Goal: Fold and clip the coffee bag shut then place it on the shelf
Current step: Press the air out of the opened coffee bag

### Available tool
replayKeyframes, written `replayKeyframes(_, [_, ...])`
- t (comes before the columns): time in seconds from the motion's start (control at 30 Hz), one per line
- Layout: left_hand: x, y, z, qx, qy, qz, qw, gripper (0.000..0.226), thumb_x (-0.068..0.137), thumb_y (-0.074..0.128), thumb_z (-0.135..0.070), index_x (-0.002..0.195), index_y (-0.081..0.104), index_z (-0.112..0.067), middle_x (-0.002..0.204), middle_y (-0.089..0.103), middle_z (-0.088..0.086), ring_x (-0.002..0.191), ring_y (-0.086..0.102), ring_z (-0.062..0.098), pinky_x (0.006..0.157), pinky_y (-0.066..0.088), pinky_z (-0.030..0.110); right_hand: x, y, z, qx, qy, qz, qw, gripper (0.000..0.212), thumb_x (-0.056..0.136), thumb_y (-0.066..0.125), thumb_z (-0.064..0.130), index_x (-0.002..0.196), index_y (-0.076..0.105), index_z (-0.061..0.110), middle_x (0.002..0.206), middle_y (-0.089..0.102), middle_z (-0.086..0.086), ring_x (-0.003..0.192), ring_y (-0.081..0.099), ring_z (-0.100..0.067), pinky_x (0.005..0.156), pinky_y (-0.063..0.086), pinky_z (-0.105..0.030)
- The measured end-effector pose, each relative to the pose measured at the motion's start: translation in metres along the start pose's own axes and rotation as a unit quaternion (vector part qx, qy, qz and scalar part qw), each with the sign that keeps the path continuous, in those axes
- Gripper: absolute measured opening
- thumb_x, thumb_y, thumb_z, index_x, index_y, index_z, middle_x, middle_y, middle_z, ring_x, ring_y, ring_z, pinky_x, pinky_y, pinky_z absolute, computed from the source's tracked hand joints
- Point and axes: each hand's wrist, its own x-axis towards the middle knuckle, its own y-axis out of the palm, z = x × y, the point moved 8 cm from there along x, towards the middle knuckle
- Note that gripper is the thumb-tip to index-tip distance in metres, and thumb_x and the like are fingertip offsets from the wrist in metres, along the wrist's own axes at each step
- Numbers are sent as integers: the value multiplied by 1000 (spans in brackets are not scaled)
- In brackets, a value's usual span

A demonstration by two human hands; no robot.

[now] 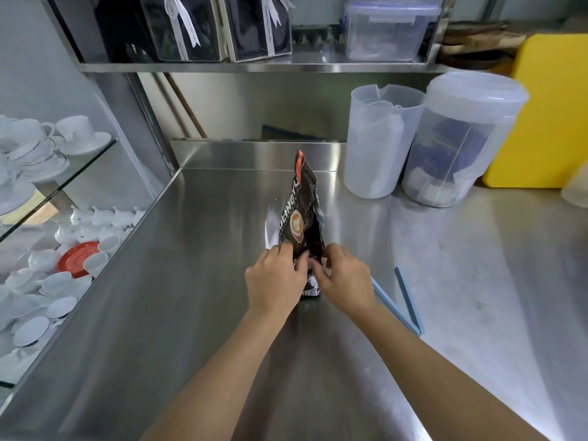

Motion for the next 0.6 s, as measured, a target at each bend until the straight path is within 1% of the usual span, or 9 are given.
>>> replayKeyframes(0.1, [6, 2, -8, 91, 67, 14, 994, 27, 70, 73, -27, 56, 57, -11, 46, 61, 5, 44, 57, 25, 53, 45, 30, 6, 4, -4, 10, -2, 39, 999, 28, 90, 47, 29, 81, 47, 2, 81, 61, -20, 68, 55, -41, 54, 30, -36])
replayKeyframes(0.17, [9, 3, -16, 140, 108, 16, 984, 24, 71, 70, -25, 55, 57, -15, 46, 62, 0, 44, 57, 21, 63, 47, 31, 12, 5, -1, 5, -26, 56, 998, 26, 92, 42, 24, 83, 48, 0, 85, 61, -22, 71, 55, -43, 55, 32, -39])
replayKeyframes(0.23, [9, 3, -20, 150, 124, 12, 981, 24, 71, 69, -22, 53, 55, -17, 44, 61, -2, 43, 56, 18, 68, 48, 31, 15, 6, 4, -14, -54, 66, 996, 24, 92, 40, 18, 87, 50, -3, 88, 62, -23, 72, 56, -44, 55, 32, -40])
replayKeyframes(0.3, [3, 0, -17, 127, 114, -8, 985, 25, 75, 64, -20, 53, 55, -16, 44, 60, -2, 44, 56, 18, 72, 43, 34, 14, 3, 6, -14, -70, 64, 995, 24, 92, 42, 17, 85, 52, -4, 84, 63, -23, 68, 56, -44, 54, 34, -41])
replayKeyframes(0.37, [-3, -2, -13, 100, 100, -23, 990, 27, 80, 54, -22, 54, 55, -16, 44, 60, -1, 45, 55, 20, 74, 35, 35, 13, -3, 8, 8, -76, 47, 996, 26, 90, 49, 19, 76, 53, -3, 72, 62, -22, 58, 55, -41, 49, 35, -39])
replayKeyframes(0.4, [-5, -2, -13, 99, 101, -19, 990, 28, 81, 51, -23, 55, 55, -16, 44, 60, 0, 45, 55, 20, 73, 35, 35, 13, -8, 10, 16, -75, 34, 996, 26, 88, 52, 18, 71, 52, -2, 67, 61, -22, 52, 54, -39, 46, 34, -37])
replayKeyframes(0.5, [-1, 3, -20, 81, 112, 41, 990, 25, 78, 50, -23, 55, 57, -15, 45, 62, 3, 45, 56, 24, 67, 38, 35, 14, -14, 22, 11, -108, 15, 994, 11, 74, 53, 3, 68, 53, -5, 60, 60, -24, 43, 52, -40, 37, 38, -34])
replayKeyframes(0.57, [5, 5, -15, -11, 96, 90, 991, 28, 81, 53, -29, 57, 56, -15, 50, 64, 6, 50, 57, 28, 66, 40, 34, 17, -14, 20, 39, -108, 36, 993, 7, 72, 53, -3, 66, 52, -5, 61, 59, -26, 47, 54, -40, 40, 39, -36])
replayKeyframes(0.6, [9, 4, -7, -85, 65, 108, 988, 30, 83, 53, -34, 59, 56, -16, 53, 65, 5, 53, 57, 28, 64, 41, 33, 20, -13, 13, 70, -92, 51, 992, 13, 76, 55, -3, 64, 50, -3, 62, 58, -26, 52, 54, -39, 45, 37, -37])
